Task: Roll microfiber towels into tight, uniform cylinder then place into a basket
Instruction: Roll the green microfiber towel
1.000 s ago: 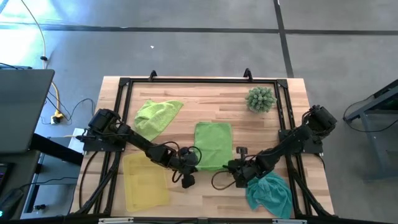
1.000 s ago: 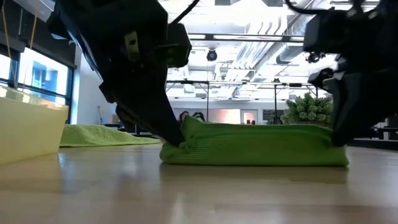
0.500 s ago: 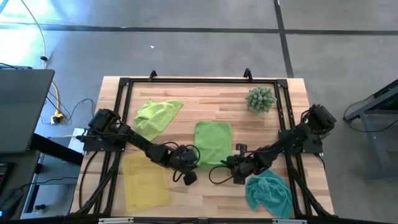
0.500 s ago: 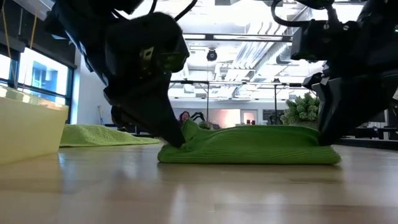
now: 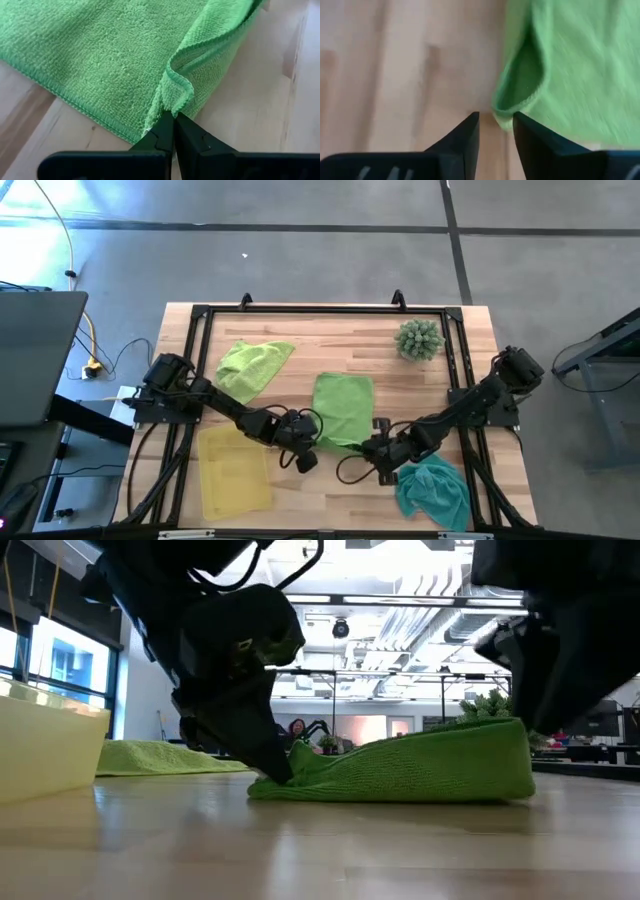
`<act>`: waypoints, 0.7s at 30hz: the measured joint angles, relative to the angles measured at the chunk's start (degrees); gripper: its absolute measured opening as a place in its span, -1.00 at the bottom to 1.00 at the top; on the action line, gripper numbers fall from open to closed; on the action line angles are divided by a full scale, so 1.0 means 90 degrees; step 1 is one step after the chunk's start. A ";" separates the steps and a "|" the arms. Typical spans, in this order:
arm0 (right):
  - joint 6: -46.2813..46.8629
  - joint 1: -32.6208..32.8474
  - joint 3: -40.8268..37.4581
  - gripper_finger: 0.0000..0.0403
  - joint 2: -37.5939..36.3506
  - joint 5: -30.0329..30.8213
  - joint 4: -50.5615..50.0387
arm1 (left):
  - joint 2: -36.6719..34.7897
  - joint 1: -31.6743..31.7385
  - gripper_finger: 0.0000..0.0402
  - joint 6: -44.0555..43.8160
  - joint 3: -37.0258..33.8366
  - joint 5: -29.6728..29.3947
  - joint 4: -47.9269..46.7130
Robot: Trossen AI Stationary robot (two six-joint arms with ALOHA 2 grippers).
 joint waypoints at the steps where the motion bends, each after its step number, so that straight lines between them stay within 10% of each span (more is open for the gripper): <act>1: -0.0091 0.0020 0.0003 -0.49 0.0000 -0.0015 0.0154 | 0.0000 0.0014 -1.00 -0.0047 0.0000 0.0000 0.0000; 21: -0.0449 -0.0069 -0.0765 -0.59 0.0006 -0.0166 0.2834 | 0.0000 0.0046 -1.00 -0.0065 0.0000 0.0158 0.0007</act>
